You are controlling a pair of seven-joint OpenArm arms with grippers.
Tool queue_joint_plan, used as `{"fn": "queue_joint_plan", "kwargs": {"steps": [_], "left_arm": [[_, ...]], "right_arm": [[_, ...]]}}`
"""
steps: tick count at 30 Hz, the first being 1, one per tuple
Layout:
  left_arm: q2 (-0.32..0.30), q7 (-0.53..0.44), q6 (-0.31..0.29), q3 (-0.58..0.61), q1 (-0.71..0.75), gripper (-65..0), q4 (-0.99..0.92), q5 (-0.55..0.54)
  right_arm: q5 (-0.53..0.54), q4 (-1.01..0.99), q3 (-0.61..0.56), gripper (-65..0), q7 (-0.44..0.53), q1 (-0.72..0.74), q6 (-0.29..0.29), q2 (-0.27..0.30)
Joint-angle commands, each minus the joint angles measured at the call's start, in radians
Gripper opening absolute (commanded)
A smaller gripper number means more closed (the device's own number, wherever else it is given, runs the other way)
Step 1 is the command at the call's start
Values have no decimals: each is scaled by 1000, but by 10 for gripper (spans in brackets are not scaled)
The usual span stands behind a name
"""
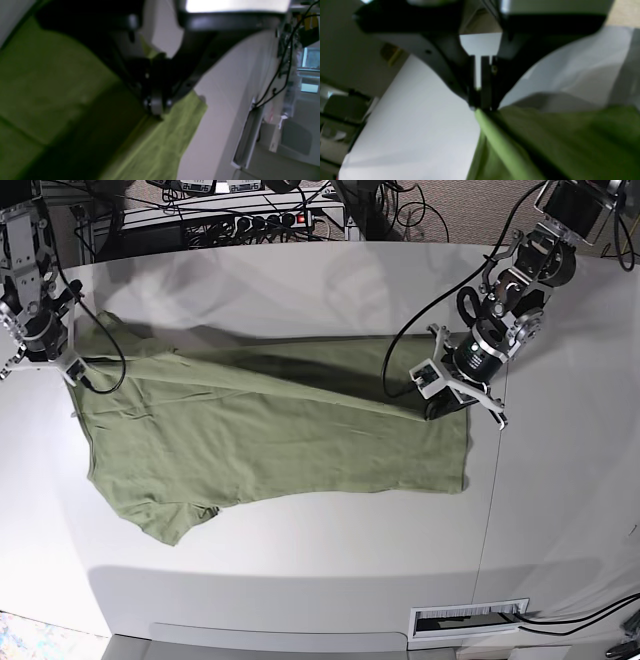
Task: Fold the T-shirt properly
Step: 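Lift both shoulder corners and fold them over toward the hem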
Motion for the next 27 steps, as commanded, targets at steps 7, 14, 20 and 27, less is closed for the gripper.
{"fn": "queue_joint_plan", "kwargs": {"steps": [7,14,20,27], "left_arm": [[-11,-14,14,-8,-16,-650,14,5],[-11,-17,1,-8,-16,-650,14,5],[-11,-15,-16,-8,-16,-650,14,4],[-11,-14,-26,-8,-16,-650,14,-34]], "right_arm": [[82,-51,15,-650,-37,126,-30,31],[101,-52,15,-650,-31,198,-29,30],[50,-52,15,-600,-36,221,-78,-9],[5,-52,15,-431,-61,221,-146,-47]]}}
